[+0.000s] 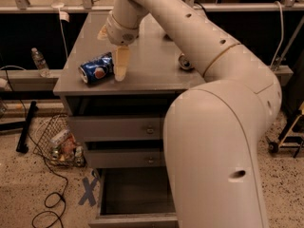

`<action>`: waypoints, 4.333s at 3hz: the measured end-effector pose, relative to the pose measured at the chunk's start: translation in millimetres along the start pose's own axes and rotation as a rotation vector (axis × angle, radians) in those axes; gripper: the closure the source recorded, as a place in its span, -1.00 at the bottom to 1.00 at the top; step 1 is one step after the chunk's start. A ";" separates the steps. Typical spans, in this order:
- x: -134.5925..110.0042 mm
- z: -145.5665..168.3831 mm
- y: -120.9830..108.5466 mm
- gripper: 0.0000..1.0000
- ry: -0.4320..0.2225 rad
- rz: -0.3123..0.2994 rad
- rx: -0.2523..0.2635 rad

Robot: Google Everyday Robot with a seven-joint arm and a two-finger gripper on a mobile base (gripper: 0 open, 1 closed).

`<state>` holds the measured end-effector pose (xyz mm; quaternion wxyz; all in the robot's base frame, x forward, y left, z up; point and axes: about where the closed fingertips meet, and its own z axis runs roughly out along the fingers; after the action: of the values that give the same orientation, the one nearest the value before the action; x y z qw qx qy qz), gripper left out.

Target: Place pepsi can into bottom drawer

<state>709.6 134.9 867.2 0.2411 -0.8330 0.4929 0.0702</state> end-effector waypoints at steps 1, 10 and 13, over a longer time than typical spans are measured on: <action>-5.4 5.5 1.4 -1.00 0.002 -0.032 -0.027; 25.3 -84.3 168.9 1.00 -0.022 0.228 -0.097; 46.7 -49.3 220.3 1.00 -0.074 0.371 -0.178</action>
Offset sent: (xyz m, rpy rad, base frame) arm -0.0076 0.0117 -0.0080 -0.0638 0.0249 0.0870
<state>538.8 -12.7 820.5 0.1677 -0.7430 0.6204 0.1872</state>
